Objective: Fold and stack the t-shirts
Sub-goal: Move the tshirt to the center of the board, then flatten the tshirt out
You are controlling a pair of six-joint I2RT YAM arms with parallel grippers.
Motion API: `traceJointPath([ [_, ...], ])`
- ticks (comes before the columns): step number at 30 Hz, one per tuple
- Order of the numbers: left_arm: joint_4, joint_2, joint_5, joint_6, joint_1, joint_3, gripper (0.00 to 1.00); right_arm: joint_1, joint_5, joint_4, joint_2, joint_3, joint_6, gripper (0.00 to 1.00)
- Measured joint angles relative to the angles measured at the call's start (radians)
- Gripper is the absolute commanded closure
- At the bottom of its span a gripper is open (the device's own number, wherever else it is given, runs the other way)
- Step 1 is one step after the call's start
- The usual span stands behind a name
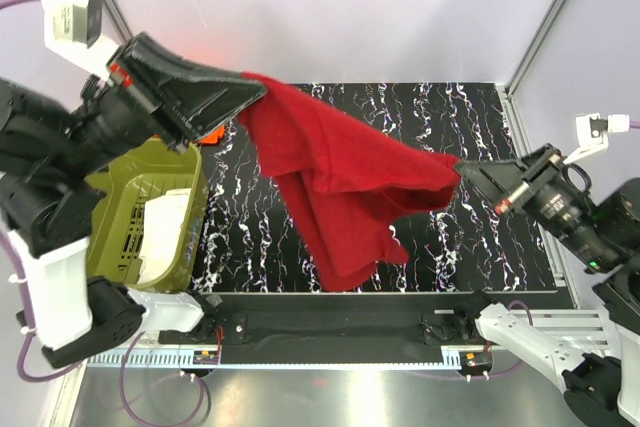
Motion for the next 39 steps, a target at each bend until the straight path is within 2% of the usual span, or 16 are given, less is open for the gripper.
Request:
traceJointPath([
  [6, -0.129, -0.1, -0.088, 0.143, 0.0, -0.111, 1.0, 0.0, -0.02, -0.1, -0.001, 0.089, 0.006, 1.0],
  [8, -0.126, -0.115, -0.11, 0.191, 0.008, -0.185, 1.0, 0.0, 0.029, -0.112, 0.001, 0.078, 0.008, 1.0],
  [11, -0.056, -0.114, -0.074, 0.227, 0.107, -0.372, 1.0, 0.0, 0.181, -0.14, 0.039, 0.026, 0.016, 1.0],
  [13, -0.01, -0.059, -0.034, 0.227, 0.202, -0.495, 1.0, -0.001, 0.317, -0.191, 0.129, 0.031, 0.015, 1.0],
  [16, 0.003, 0.174, -0.055, 0.245, 0.274, -0.505, 1.0, -0.049, 0.432, -0.194, 0.303, 0.042, -0.031, 1.0],
  [17, -0.005, 0.282, -0.084, 0.257, 0.284, -0.472, 0.96, -0.137, 0.426, -0.176, 0.353, 0.037, -0.051, 1.0],
  [18, -0.035, 0.395, -0.116, 0.269, 0.29, -0.414, 0.83, -0.239, 0.405, -0.141, 0.421, 0.019, -0.072, 1.0],
  [19, -0.086, 0.499, -0.149, 0.281, 0.291, -0.332, 0.48, -0.311, 0.388, -0.119, 0.47, 0.002, -0.086, 1.0],
  [22, -0.187, 0.828, -0.296, 0.31, 0.291, -0.048, 0.34, -0.483, 0.379, -0.105, 0.665, -0.016, -0.129, 0.64],
  [23, -0.212, 0.875, -0.343, 0.315, 0.292, -0.039, 0.25, -0.514, 0.377, -0.106, 0.73, -0.015, -0.141, 0.5],
  [24, -0.249, 0.887, -0.39, 0.319, 0.292, -0.061, 0.25, -0.537, 0.379, -0.112, 0.789, -0.01, -0.15, 0.35],
  [26, -0.295, 0.867, -0.459, 0.319, 0.289, -0.149, 0.25, -0.558, 0.376, -0.134, 0.883, -0.004, -0.175, 0.25],
  [29, -0.311, 0.724, -0.52, 0.32, 0.277, -0.38, 0.27, -0.558, 0.348, -0.16, 0.95, -0.044, -0.198, 0.22],
  [34, -0.281, 0.333, -0.536, 0.321, 0.157, -0.809, 0.23, -0.555, 0.217, -0.152, 0.849, -0.283, -0.215, 0.2],
  [37, -0.249, 0.181, -0.534, 0.305, 0.048, -0.995, 0.25, -0.547, 0.09, -0.142, 0.746, -0.433, -0.227, 0.23],
  [39, -0.229, 0.15, -0.534, 0.286, 0.018, -1.112, 0.29, -0.524, 0.001, -0.134, 0.67, -0.528, -0.233, 0.36],
])
